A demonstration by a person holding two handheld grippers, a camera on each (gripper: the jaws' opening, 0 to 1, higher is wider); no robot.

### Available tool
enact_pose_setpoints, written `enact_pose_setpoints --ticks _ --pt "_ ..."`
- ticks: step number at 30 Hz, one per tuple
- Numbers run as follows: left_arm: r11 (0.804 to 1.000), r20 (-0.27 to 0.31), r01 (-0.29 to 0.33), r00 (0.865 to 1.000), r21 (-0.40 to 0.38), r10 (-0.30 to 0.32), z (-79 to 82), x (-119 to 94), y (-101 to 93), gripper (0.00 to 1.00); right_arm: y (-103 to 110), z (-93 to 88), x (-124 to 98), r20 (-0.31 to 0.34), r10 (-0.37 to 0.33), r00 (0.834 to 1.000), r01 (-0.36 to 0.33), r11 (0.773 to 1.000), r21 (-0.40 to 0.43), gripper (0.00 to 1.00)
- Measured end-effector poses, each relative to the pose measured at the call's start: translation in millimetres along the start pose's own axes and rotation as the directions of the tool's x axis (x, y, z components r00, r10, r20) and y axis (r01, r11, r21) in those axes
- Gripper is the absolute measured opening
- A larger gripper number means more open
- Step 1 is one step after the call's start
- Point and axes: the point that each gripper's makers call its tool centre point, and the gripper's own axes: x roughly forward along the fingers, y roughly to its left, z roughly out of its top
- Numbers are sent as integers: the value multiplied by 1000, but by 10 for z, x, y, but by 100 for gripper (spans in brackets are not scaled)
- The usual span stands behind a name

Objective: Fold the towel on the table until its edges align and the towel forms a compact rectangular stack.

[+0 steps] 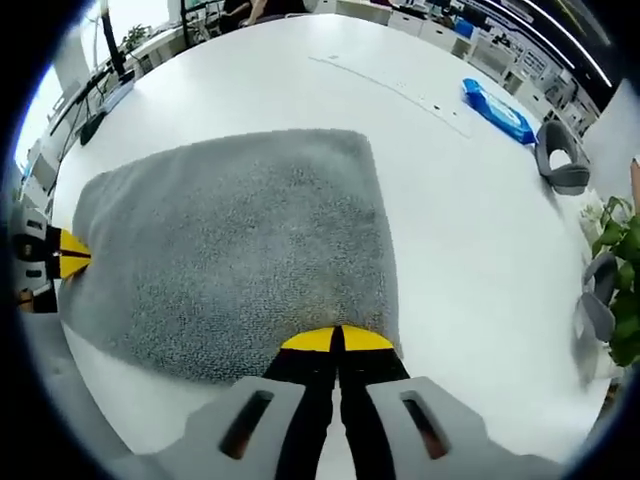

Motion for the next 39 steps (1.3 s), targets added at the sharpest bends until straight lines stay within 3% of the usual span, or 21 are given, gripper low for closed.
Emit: enact_pose_setpoints --ticks 4,13,20,29,39 --pt "1000 6 14 1000 14 -14 28 -12 -81 0 -50 66 28 12 23 1000 -23 998 53 0" --pt "997 12 4 1000 72 -5 95 10 -150 0 -120 199 93 25 27 999 -28 999 20 0" --pt "999 4 28 1000 28 -28 136 23 -169 0 -136 257 103 27 32 999 -32 999 2 0" --pt "996 -5 30 1000 84 -30 228 30 -339 0 -225 381 165 48 39 998 -39 999 4 0" --pt "988 -3 82 997 130 -82 373 67 -534 0 -301 529 237 45 45 998 -43 998 -38 0"
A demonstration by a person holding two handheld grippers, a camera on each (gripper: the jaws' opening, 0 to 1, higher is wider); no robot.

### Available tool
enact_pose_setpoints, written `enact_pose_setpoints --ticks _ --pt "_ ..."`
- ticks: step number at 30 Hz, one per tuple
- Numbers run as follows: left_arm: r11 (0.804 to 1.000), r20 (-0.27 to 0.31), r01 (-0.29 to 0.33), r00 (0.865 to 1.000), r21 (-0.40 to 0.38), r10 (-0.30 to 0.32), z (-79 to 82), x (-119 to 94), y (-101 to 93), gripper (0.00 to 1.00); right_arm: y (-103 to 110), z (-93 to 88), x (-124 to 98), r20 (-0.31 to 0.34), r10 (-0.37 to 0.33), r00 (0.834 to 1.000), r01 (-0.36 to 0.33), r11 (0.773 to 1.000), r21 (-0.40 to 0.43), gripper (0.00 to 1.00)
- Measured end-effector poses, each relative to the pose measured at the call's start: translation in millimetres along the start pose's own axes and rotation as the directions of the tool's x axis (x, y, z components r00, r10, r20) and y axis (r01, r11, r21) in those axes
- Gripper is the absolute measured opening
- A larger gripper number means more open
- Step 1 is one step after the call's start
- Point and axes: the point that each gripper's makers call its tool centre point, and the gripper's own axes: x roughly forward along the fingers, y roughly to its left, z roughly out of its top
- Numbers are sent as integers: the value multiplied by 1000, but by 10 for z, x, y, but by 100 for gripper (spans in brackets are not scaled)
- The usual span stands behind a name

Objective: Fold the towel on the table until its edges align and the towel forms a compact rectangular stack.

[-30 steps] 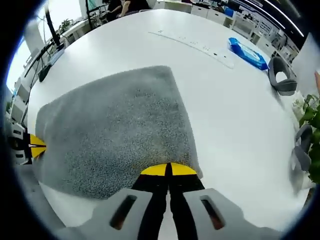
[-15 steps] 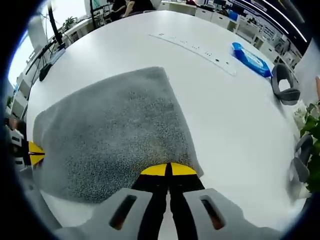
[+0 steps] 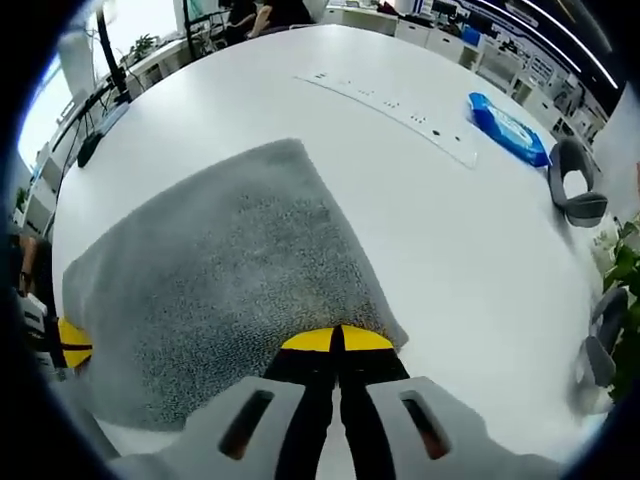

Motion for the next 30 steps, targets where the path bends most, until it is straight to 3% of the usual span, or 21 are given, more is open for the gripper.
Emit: enact_pose_setpoints --ticks 9,30 --pt "998 0 21 1000 51 -21 156 64 -110 0 -104 105 66 10 12 1000 -12 1000 -5 0" --pt "998 23 16 1000 58 -18 390 160 -196 0 -219 281 159 37 -22 999 23 1000 -17 0"
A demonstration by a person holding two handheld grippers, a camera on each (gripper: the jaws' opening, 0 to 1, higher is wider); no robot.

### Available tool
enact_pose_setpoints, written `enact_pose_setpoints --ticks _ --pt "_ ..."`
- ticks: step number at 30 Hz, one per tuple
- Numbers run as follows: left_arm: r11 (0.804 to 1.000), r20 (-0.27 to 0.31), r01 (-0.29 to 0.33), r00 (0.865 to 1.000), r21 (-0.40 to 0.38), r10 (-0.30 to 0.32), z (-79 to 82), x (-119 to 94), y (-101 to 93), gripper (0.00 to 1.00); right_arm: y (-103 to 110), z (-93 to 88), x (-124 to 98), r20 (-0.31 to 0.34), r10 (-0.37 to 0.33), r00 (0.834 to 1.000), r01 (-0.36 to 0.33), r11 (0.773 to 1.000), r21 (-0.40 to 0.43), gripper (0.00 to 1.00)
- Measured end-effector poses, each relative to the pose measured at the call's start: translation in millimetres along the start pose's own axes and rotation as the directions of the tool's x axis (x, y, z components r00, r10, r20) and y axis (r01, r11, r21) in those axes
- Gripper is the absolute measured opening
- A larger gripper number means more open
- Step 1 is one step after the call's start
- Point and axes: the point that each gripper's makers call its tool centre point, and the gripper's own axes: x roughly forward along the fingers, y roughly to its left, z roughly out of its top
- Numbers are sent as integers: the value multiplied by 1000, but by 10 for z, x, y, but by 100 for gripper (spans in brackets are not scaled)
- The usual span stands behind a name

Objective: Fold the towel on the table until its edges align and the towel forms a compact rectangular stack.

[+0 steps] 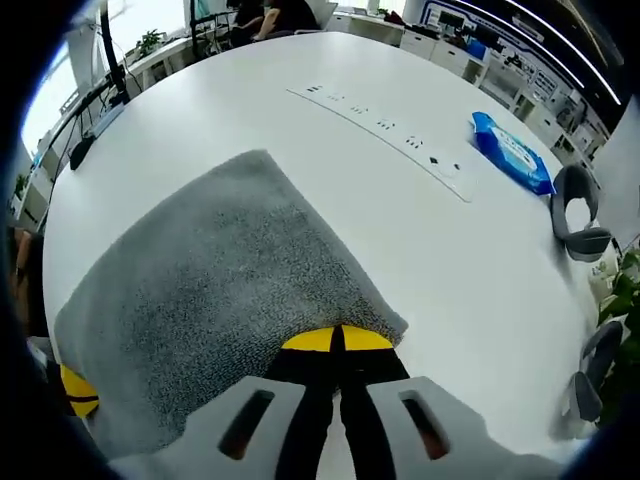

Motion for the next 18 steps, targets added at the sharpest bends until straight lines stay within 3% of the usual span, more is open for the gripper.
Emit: enact_pose_setpoints --ticks 3,6,9,10,14,18 --pt "1000 -4 -5 1000 -9 5 6 6 2 0 20 -3 -8 9 -14 1000 14 1000 3 0" --pt "1000 -4 -5 1000 -23 5 -3 1 7 0 38 -5 -34 67 -29 997 29 1000 -8 0" --pt "999 9 4 1000 -37 -4 -13 -9 18 0 126 -29 -154 98 -4 995 -11 988 155 0" --pt "999 12 12 1000 -51 -11 -13 -9 24 0 155 -12 -224 121 9 993 -28 987 159 0" --pt "996 23 41 999 -83 -40 -11 -9 27 0 327 71 -497 215 52 975 -77 991 110 0" --pt "995 44 61 997 -82 -58 -13 -17 27 1 538 90 -821 315 89 945 -114 992 61 0"
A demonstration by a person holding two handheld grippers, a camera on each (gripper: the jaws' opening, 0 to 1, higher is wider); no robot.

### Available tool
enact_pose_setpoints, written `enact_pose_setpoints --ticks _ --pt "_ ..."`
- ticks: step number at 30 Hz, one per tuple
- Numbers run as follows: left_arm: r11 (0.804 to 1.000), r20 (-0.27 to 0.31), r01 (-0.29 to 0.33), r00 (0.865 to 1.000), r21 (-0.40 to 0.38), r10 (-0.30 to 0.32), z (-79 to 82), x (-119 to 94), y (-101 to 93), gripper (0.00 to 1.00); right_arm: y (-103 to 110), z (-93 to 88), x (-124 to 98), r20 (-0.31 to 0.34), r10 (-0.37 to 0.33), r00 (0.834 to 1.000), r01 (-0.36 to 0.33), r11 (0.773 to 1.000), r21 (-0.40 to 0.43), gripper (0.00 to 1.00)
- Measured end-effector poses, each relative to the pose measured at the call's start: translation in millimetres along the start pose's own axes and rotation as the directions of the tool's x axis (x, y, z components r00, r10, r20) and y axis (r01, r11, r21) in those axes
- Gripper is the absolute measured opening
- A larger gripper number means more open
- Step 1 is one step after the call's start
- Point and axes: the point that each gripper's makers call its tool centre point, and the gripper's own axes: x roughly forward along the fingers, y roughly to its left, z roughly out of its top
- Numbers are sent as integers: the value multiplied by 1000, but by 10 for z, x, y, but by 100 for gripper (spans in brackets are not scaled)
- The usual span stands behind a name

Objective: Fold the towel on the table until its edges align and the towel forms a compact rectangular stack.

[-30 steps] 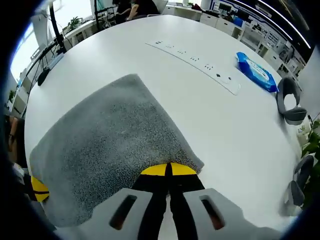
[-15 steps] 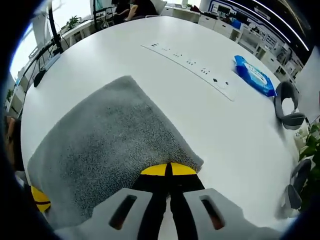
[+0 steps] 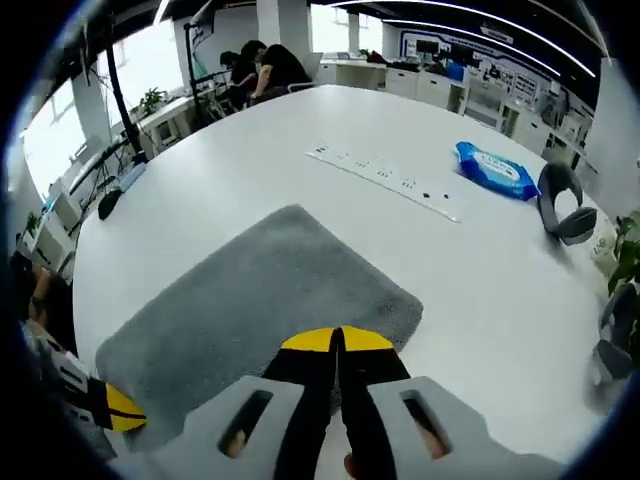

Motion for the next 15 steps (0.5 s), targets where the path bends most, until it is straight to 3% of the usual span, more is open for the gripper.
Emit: enact_pose_setpoints --ticks 2,4,9,11,14,15 --pt "1000 15 -2 1000 27 2 -3 -12 -9 1 61 -32 -78 14 13 1000 -13 1000 -2 0" --pt "999 37 -13 999 41 12 -12 -40 -11 1 330 -136 -323 49 38 998 -38 999 7 1" --pt "1000 89 18 996 23 -20 -16 -174 6 1 742 -485 -607 80 87 993 -91 995 49 3" --pt "999 103 45 994 23 -47 -68 -259 22 3 976 -666 -699 65 135 989 -138 990 40 4" --pt "994 158 86 983 72 -96 -118 -382 55 9 1249 -987 -756 -13 178 984 -178 981 -75 6" --pt "992 169 92 980 83 -105 -121 -402 55 11 1345 -1044 -763 -24 202 979 -203 976 -79 6"
